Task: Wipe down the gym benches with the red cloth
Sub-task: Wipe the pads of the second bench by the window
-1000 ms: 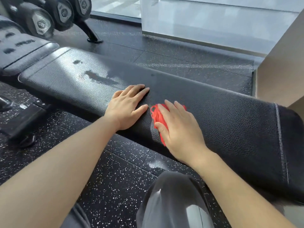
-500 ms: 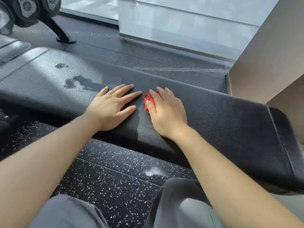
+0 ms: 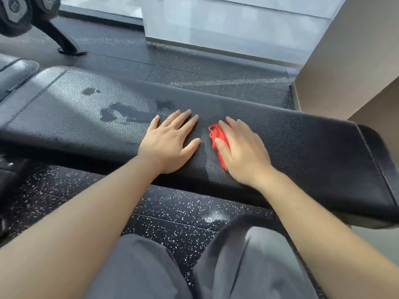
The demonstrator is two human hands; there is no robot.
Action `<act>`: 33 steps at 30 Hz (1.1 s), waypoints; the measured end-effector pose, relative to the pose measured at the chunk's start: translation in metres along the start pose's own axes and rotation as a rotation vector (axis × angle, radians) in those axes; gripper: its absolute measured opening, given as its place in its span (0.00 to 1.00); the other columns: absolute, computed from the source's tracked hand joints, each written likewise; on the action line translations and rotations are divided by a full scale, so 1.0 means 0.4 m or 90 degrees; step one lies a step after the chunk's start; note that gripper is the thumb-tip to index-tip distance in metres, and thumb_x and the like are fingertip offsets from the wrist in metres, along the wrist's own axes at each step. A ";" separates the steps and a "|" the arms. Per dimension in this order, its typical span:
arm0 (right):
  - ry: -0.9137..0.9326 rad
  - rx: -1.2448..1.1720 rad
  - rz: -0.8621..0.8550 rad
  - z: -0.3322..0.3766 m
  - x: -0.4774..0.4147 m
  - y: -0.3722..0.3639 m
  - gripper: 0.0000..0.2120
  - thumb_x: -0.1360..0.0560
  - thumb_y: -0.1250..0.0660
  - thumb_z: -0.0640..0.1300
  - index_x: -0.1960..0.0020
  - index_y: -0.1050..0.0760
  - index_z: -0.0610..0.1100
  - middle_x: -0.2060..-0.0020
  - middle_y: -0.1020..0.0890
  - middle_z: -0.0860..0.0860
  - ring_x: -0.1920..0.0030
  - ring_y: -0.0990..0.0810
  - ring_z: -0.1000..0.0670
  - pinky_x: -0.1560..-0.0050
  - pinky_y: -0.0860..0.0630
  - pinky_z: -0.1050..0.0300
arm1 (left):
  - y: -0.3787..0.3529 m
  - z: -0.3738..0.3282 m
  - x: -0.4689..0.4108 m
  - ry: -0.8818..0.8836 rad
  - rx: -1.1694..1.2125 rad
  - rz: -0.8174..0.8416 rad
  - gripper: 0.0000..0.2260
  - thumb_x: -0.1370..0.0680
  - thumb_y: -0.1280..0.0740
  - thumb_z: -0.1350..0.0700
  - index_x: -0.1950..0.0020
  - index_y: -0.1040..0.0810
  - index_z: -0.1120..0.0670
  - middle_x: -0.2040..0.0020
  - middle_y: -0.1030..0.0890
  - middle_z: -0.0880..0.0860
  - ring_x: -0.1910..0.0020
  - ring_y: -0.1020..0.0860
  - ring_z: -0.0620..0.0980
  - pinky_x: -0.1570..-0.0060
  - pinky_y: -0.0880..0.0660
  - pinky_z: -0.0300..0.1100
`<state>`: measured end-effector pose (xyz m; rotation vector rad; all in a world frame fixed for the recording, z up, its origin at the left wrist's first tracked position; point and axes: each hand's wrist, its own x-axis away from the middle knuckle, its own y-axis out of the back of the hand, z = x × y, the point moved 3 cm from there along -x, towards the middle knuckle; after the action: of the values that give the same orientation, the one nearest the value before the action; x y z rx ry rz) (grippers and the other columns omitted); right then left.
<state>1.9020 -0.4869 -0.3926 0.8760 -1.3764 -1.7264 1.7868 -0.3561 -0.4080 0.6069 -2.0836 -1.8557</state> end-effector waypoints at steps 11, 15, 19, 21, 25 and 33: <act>0.046 0.001 0.014 0.009 0.040 0.000 0.25 0.19 0.51 0.54 0.25 0.46 0.46 0.24 0.44 0.48 0.25 0.48 0.46 0.28 0.46 0.48 | 0.032 0.010 -0.023 0.021 0.101 0.067 0.27 0.21 0.44 0.42 0.23 0.47 0.47 0.22 0.48 0.44 0.24 0.52 0.44 0.26 0.57 0.51; 0.054 -0.015 -0.003 0.004 -0.058 -0.016 0.24 0.19 0.51 0.54 0.26 0.43 0.46 0.25 0.41 0.48 0.25 0.45 0.46 0.28 0.43 0.47 | 0.027 0.025 -0.048 0.059 0.069 -0.008 0.27 0.20 0.45 0.43 0.24 0.44 0.49 0.23 0.45 0.46 0.24 0.51 0.46 0.26 0.56 0.52; 0.034 -0.013 -0.013 -0.007 -0.223 -0.032 0.24 0.19 0.53 0.55 0.26 0.42 0.47 0.26 0.40 0.48 0.26 0.44 0.46 0.27 0.44 0.46 | 0.013 0.029 -0.057 0.071 0.046 -0.029 0.27 0.21 0.47 0.41 0.23 0.46 0.46 0.23 0.46 0.44 0.24 0.51 0.45 0.26 0.55 0.50; 0.029 -0.016 -0.006 -0.001 -0.286 -0.029 0.24 0.19 0.53 0.55 0.26 0.42 0.46 0.26 0.40 0.47 0.26 0.44 0.46 0.27 0.45 0.47 | 0.013 0.031 -0.057 0.076 0.043 -0.032 0.27 0.21 0.48 0.40 0.23 0.47 0.46 0.23 0.47 0.44 0.24 0.52 0.45 0.25 0.55 0.50; 0.021 -0.017 -0.014 0.008 -0.317 -0.022 0.23 0.19 0.52 0.54 0.28 0.40 0.46 0.28 0.36 0.48 0.28 0.40 0.46 0.29 0.43 0.48 | 0.014 0.030 -0.055 0.090 0.043 -0.025 0.27 0.22 0.48 0.39 0.23 0.48 0.44 0.22 0.48 0.44 0.23 0.53 0.47 0.26 0.58 0.51; 0.093 -0.024 -0.010 0.009 -0.133 -0.014 0.24 0.19 0.49 0.53 0.26 0.42 0.47 0.26 0.40 0.49 0.25 0.45 0.47 0.28 0.45 0.49 | 0.014 0.029 -0.052 0.087 0.036 -0.018 0.28 0.22 0.50 0.39 0.23 0.49 0.44 0.22 0.49 0.45 0.23 0.53 0.47 0.26 0.56 0.50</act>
<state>1.9240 -0.4379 -0.3941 0.9738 -1.2399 -1.6594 1.7985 -0.3353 -0.4026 0.7576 -2.0543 -1.7235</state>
